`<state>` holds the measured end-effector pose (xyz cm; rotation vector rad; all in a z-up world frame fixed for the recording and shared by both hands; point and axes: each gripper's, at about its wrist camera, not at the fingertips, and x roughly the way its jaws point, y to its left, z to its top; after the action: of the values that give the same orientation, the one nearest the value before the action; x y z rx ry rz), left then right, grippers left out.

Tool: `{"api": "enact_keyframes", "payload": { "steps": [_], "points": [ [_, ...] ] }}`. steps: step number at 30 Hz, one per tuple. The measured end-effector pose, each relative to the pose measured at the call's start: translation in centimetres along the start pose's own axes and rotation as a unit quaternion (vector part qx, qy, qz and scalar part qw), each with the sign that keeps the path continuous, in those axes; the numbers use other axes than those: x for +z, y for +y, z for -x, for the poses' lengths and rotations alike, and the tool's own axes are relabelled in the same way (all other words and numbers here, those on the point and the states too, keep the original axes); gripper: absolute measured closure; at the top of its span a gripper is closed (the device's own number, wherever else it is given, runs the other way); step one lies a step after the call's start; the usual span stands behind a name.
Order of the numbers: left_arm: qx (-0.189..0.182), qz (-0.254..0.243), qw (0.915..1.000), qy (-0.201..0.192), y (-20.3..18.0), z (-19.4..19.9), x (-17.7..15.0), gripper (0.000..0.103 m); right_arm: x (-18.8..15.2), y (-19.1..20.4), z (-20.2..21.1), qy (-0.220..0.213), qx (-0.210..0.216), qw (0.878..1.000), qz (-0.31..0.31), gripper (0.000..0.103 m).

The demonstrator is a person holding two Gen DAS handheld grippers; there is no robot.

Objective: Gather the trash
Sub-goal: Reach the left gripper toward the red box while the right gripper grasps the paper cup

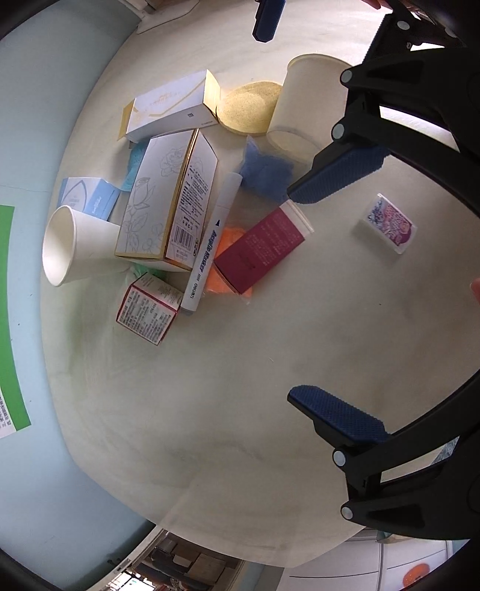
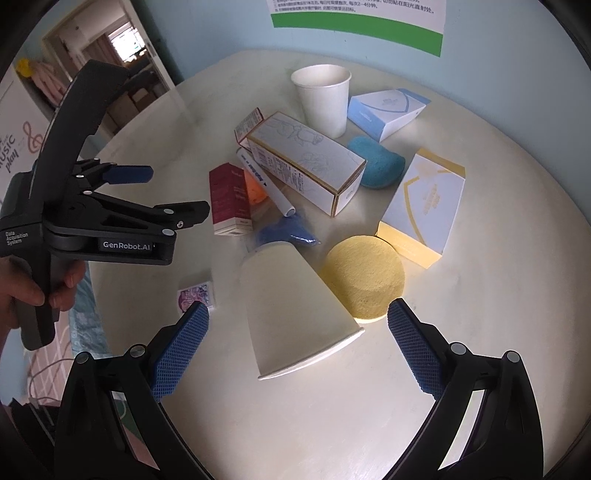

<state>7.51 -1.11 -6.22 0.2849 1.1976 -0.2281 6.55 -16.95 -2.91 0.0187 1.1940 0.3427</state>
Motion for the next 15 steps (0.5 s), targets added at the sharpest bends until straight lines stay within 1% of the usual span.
{"api": "enact_keyframes", "payload": {
  "steps": [3,7,11,13,15],
  "points": [
    [0.001,-0.003,1.0000,0.007,-0.2,-0.7,0.5,0.006,-0.1,-0.1,-0.7,0.008,0.005,1.000,0.002,0.007],
    [-0.008,-0.005,0.9998,0.020,-0.4,-1.6,0.9,0.006,-0.2,0.1,-1.6,0.017,0.004,1.000,0.012,0.007],
    [-0.005,-0.008,0.9996,0.028,-0.7,-2.7,1.7,0.007,-0.3,0.0,-2.6,0.026,0.004,0.999,0.017,0.008],
    [-0.008,-0.002,0.9993,0.037,-0.6,-3.4,2.2,0.007,-0.4,-0.1,-3.1,0.032,0.008,0.999,0.019,0.012],
    [-0.013,0.006,0.9989,0.045,-0.5,-4.2,2.6,0.007,-0.5,-0.2,-3.6,0.042,0.015,0.999,0.019,0.026]
  ]
}}
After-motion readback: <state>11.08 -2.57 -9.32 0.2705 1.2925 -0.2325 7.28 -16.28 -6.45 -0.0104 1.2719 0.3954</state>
